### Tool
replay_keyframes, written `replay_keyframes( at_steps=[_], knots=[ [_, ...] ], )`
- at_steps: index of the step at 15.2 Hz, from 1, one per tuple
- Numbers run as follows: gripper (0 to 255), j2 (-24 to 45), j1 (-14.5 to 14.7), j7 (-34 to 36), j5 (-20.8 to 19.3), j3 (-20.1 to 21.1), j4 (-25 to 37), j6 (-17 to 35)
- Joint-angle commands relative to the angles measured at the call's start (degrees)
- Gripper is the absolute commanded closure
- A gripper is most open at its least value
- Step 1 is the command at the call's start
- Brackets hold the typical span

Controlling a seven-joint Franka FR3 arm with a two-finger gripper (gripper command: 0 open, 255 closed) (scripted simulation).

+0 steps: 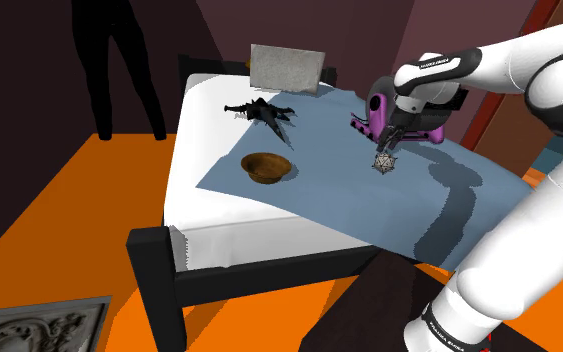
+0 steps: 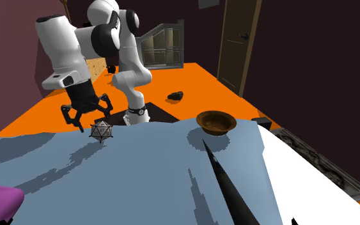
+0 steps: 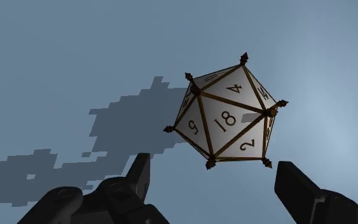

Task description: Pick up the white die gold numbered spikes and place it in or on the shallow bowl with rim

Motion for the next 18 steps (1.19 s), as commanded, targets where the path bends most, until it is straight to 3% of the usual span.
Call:
replay_keyframes(
  at_steps=[1, 3, 11, 18],
  knots=[
    [0, -5.4, -0.6, 2.66, -2.63, 0.48, -3.03, -0.25],
    [0, -9.64, -1.56, 4.68, -4.51, 1.3, -5.5, -0.54],
    [0, -7.52, -1.22, 3.74, -3.27, 0.79, -9.55, 5.3],
    [0, -7.52, -1.22, 3.74, -3.27, 0.79, -9.54, 5.28]
  ],
)
